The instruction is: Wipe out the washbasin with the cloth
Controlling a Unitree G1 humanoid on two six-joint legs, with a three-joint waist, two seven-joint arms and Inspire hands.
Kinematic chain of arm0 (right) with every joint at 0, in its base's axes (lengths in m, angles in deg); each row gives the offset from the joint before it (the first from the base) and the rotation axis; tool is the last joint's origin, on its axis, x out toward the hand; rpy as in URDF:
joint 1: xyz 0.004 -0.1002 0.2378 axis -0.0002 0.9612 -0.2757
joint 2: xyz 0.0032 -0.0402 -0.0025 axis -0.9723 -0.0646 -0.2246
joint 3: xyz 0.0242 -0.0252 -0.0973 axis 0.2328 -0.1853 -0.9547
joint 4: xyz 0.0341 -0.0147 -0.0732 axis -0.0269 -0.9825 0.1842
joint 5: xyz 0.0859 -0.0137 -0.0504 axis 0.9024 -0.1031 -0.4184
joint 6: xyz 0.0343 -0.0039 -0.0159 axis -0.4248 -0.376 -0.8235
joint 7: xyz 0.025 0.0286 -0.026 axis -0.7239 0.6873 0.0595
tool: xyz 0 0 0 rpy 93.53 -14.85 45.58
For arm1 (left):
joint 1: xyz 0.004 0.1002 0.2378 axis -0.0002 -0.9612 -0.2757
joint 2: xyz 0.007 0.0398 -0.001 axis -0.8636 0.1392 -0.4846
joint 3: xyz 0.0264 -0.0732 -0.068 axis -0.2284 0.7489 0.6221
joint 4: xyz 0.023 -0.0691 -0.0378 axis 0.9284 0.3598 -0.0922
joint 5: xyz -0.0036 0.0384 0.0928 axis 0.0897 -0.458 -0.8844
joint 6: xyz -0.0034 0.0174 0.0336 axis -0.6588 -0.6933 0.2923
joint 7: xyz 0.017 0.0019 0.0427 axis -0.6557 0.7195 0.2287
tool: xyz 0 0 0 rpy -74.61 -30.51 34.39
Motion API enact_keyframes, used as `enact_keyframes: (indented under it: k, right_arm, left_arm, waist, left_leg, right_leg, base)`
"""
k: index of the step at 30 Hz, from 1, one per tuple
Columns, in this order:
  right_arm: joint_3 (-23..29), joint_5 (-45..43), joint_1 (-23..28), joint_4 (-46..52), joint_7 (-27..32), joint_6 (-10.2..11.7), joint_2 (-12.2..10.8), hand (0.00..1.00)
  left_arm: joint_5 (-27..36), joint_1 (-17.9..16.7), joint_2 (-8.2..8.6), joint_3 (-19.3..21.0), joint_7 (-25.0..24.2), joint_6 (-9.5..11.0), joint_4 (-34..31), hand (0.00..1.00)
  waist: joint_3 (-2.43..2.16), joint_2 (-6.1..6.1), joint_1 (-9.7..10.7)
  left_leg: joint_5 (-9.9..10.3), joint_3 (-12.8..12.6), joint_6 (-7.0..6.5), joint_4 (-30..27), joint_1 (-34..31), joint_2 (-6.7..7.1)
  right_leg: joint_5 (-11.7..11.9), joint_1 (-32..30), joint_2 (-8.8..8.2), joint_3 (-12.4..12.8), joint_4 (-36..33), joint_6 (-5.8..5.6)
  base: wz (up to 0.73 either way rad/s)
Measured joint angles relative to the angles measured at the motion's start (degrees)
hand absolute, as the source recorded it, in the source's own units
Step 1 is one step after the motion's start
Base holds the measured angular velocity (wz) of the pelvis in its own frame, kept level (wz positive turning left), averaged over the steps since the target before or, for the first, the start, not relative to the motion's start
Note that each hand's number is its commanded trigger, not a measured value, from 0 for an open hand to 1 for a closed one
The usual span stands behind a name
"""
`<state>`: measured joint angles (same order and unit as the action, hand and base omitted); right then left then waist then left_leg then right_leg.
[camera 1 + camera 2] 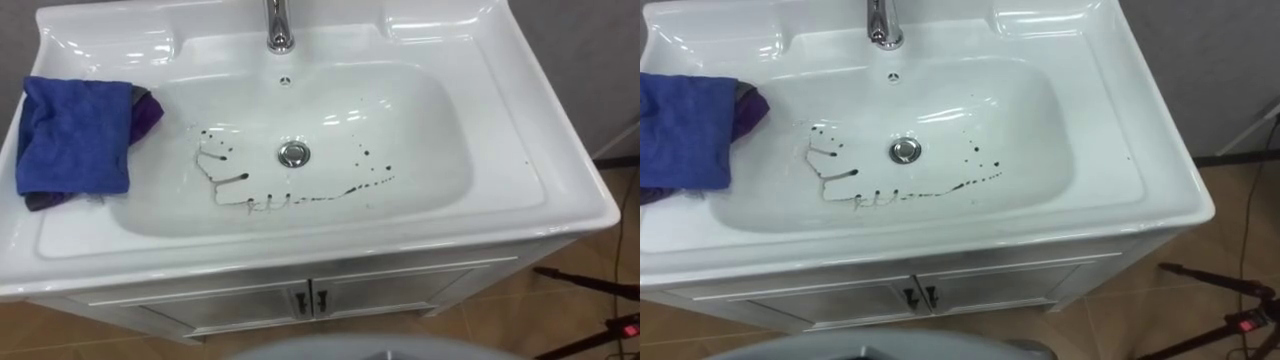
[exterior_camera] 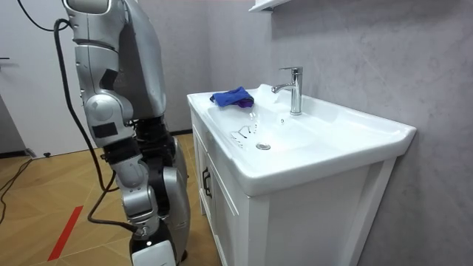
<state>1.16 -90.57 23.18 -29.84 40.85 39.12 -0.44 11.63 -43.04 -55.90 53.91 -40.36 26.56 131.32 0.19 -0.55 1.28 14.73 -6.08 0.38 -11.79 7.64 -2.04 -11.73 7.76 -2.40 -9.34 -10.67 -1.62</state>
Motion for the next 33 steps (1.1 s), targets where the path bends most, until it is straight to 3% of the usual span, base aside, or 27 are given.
enact_keyframes:
  k: [8, 16, 21, 23, 27, 30, 33]
  right_arm:
    - [0.6, 0.1, -0.3, -0.4, 1.1, -0.7, -0.1, 0.0]
    - [0.8, 3.6, -0.2, -0.5, 4.2, -1.9, -1.1, 0.0]
    - [0.9, 4.2, 0.3, -0.5, 4.7, -1.9, -1.1, 0.0]
    - [2.1, 4.3, 0.5, -0.4, 4.7, -1.7, -1.1, 0.0]
    - [2.2, 4.6, 0.5, -0.4, 5.0, -1.2, -1.0, 0.0]
    - [1.9, 5.3, 0.5, -0.4, 6.2, -0.5, -0.6, 0.0]
    - [2.0, 5.6, 0.1, -0.2, 6.6, 0.2, 0.2, 0.0]
  left_arm:
    - [14.2, -0.5, 0.48, 1.1, 2.8, 0.1, 0.7, 0.0]
    - [23.4, -3.1, 0.89, 3.8, 7.4, 0.4, 1.2, 0.0]
    - [24.9, -4.6, 0.99, 7.5, 9.9, 0.5, 1.2, 0.0]
    - [25.2, -4.8, 1.11, 9.7, 10.9, 1.2, 1.1, 0.0]
    - [25.2, -4.7, 1.12, 10.4, 14.1, 2.5, 0.8, 0.0]
    - [25.3, -4.9, 1.28, 10.9, 17.1, 3.0, -1.5, 0.0]
    - [25.4, -4.3, 1.17, 13.9, 20.8, 4.4, -3.4, 0.0]
  waist:
    - [-0.11, -0.59, -0.1]
    - [-0.03, -1.35, -0.2]
    - [-0.13, -0.87, -1.7]
    - [-0.13, -0.51, -2.2]
    - [-0.2, -0.07, -2.6]
    - [-0.29, 0.4, -3.6]
    - [-0.53, 0.85, -4.9]
  left_leg:
    - [0.0, 0.3, -0.02, -0.1, 0.1, 0.4]
    - [0.0, 2.1, -0.03, -0.5, 1.1, 0.78]
    - [0.0, 2.9, -0.03, -0.9, 0.9, 0.78]
    - [0.0, 3.3, -0.03, -1.0, 0.6, 0.86]
    - [0.0, 4.9, -0.04, -1.4, -0.5, 1.06]
    - [0.0, 5.8, -0.03, -1.8, -1.1, 1.16]
    - [-0.1, 6.9, 0.06, -1.7, -1.3, 1.44]
  right_leg:
    - [-0.5, 0.4, -0.37, -0.2, -0.1, -0.23]
    - [-1.1, 2.2, -0.68, -1.6, 0.2, -0.29]
    - [-1.1, 2.4, -0.67, -1.9, 0.0, -0.23]
    - [-1.1, 2.2, -0.75, -2.3, 0.0, -0.22]
    - [-1.2, 2.1, -0.82, -3.5, 0.0, -0.16]
    - [-1.2, 2.2, -0.85, -4.3, 0.0, -0.12]
    - [-1.3, 2.3, -1.03, -5.3, -0.1, -0.06]
  base:
    - [0.02]
    - [0.11]
    - [0.07]
    - [0.08]
    - [0.2]
    - [0.16]
    - [0.16]
